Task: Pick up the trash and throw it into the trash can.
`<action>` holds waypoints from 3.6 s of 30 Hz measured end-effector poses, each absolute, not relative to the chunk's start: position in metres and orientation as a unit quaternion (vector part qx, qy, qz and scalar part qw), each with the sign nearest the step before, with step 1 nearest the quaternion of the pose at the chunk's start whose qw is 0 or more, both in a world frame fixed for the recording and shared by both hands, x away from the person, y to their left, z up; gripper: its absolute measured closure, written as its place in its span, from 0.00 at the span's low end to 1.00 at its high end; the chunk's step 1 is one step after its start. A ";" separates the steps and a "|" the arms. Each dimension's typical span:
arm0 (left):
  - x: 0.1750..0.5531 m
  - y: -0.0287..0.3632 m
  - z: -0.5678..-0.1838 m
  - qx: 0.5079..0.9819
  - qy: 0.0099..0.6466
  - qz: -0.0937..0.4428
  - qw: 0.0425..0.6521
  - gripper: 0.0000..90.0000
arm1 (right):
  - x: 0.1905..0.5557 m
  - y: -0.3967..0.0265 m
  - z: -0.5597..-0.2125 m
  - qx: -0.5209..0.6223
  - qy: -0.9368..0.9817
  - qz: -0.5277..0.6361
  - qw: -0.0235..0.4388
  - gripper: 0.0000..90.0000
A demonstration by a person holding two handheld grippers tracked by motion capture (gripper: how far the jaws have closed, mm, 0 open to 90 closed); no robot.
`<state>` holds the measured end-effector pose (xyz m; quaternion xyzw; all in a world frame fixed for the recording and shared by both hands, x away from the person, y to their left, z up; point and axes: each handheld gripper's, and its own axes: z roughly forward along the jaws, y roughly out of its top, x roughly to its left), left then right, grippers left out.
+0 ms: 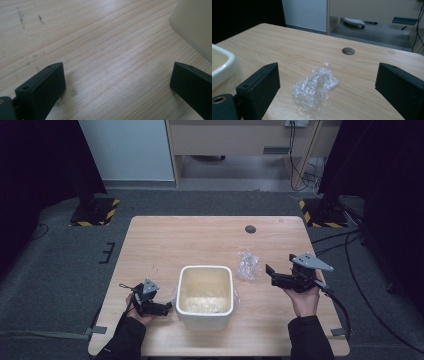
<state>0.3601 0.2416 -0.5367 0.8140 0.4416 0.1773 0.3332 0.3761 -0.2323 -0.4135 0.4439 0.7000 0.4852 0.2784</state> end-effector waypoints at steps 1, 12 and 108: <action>0.360 0.242 -0.537 0.814 0.441 0.177 0.333 0.00 | 0.378 -0.231 -0.413 0.445 0.699 0.486 0.277 0.06; 0.360 0.242 -0.537 0.814 0.441 0.177 0.333 0.00 | 0.402 -0.221 -0.399 0.451 0.693 0.490 0.276 0.07; 0.361 0.241 -0.537 0.814 0.441 0.177 0.333 0.00 | 0.449 -0.175 -0.482 0.466 0.760 0.392 0.226 0.70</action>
